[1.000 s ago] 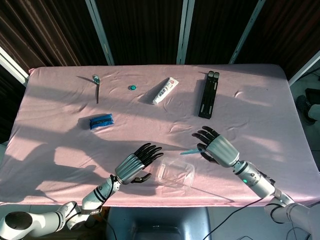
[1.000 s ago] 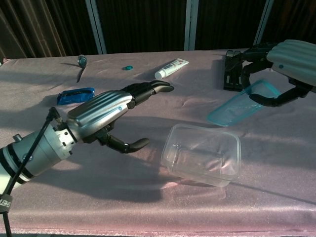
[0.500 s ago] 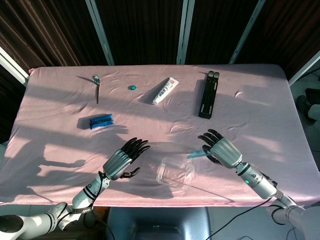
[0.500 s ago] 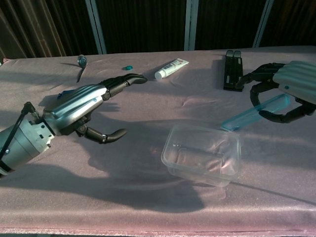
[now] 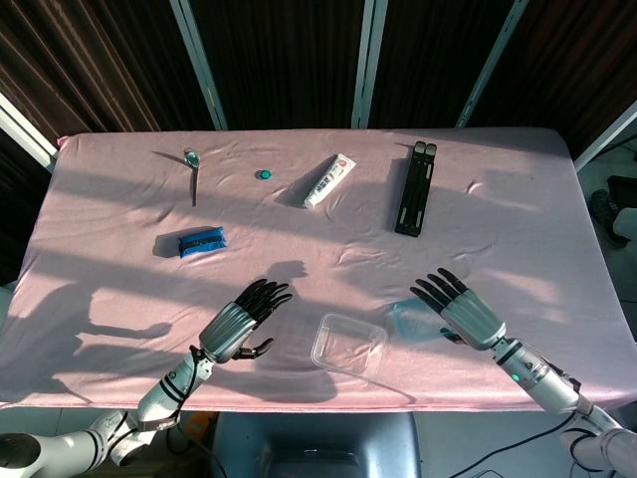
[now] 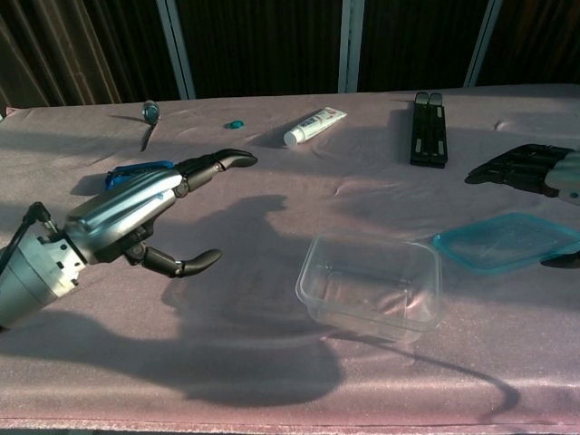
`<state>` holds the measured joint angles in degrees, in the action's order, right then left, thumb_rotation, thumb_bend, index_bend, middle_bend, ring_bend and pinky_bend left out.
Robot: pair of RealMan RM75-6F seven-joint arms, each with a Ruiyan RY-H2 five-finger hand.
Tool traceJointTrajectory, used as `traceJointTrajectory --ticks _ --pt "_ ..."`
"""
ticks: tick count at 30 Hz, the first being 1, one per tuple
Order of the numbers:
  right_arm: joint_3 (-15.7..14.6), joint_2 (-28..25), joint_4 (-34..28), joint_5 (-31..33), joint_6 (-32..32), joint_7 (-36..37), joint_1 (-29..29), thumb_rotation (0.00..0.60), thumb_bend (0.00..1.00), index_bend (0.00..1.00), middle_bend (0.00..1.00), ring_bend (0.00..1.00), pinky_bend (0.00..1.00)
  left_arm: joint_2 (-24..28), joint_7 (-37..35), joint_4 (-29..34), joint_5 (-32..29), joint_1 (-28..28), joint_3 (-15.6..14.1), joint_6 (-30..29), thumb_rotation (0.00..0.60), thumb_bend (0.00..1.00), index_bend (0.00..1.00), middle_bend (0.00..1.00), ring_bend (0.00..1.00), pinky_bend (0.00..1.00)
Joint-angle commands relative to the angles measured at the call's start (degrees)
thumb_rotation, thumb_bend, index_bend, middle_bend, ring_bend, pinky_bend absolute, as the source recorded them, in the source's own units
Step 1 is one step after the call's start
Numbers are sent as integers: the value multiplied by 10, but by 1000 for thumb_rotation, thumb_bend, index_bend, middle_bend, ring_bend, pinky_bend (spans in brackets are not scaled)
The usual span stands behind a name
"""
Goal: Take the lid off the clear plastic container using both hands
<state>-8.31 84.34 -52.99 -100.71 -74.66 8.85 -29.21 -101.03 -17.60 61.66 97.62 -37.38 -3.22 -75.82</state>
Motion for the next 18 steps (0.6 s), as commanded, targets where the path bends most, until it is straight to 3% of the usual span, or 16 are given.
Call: traceJointTrajectory --ticks 1,6,11,15,18 --pt "-7 -33 -41 6 19 -23 4 600 247 47 129 57 32 2 -7 3 -1 6 -4 -3 600 339 0 0 0 0" --pt "-17 -91 -125 16 31 -46 17 600 199 10 71 9 1 43 15 50 2 23 -17 -11 600 340 0 0 0 0" --pt "-13 -172 -254 60 20 -66 47 600 165 0 2 0 0 145 128 149 -17 61 -39 -13 600 343 0 0 0 0" --pt "20 -211 -353 139 -68 -166 120 600 165 0 0 0 0 231 251 231 -72 136 -43 -74 600 354 0 0 0 0" --pt "54 -205 -405 212 -156 -230 183 600 165 0 0 0 0 289 310 280 -139 221 -55 -142 600 360 0 0 0 0"
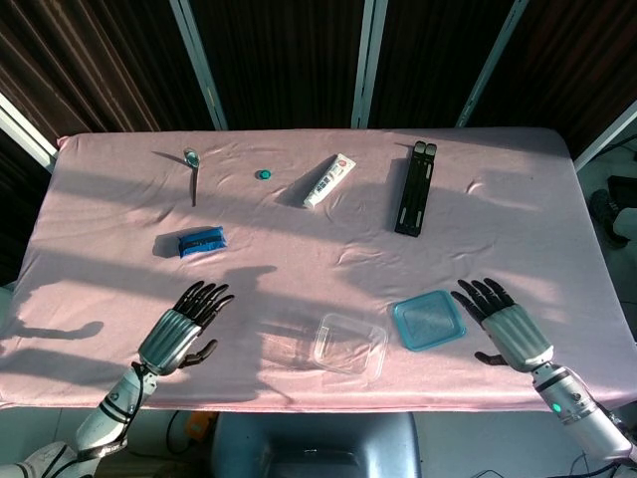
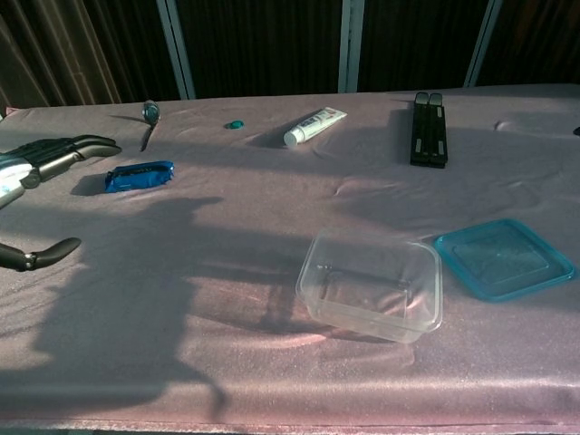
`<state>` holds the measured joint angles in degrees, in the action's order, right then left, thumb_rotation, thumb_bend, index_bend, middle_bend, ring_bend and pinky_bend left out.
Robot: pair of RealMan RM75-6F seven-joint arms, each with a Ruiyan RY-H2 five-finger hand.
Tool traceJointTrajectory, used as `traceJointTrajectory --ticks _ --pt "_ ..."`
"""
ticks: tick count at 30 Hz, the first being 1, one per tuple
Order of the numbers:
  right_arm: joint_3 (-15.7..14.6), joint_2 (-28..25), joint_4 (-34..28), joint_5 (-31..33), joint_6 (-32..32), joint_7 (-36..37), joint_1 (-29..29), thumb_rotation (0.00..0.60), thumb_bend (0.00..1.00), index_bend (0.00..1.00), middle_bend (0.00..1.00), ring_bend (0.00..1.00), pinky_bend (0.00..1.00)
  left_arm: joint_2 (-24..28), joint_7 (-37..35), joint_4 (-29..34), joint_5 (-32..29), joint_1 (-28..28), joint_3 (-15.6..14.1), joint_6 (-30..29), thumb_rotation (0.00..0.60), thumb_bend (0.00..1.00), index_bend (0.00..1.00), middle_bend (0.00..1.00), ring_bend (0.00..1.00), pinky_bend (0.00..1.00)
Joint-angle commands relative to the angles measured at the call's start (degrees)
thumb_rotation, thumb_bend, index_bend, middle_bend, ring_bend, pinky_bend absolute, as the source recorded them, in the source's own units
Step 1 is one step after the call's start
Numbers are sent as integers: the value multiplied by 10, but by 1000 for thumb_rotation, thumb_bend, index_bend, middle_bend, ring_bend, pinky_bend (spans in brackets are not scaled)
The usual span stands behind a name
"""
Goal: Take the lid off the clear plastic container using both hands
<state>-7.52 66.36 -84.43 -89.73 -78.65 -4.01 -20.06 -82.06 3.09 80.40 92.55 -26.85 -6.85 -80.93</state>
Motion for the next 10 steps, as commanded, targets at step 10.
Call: traceJointTrajectory --ticks 10 --pt "69 -25 -119 123 -118 -117 120 600 165 0 0 0 0 124 27 79 -81 199 -3 -172 600 382 0 0 0 0"
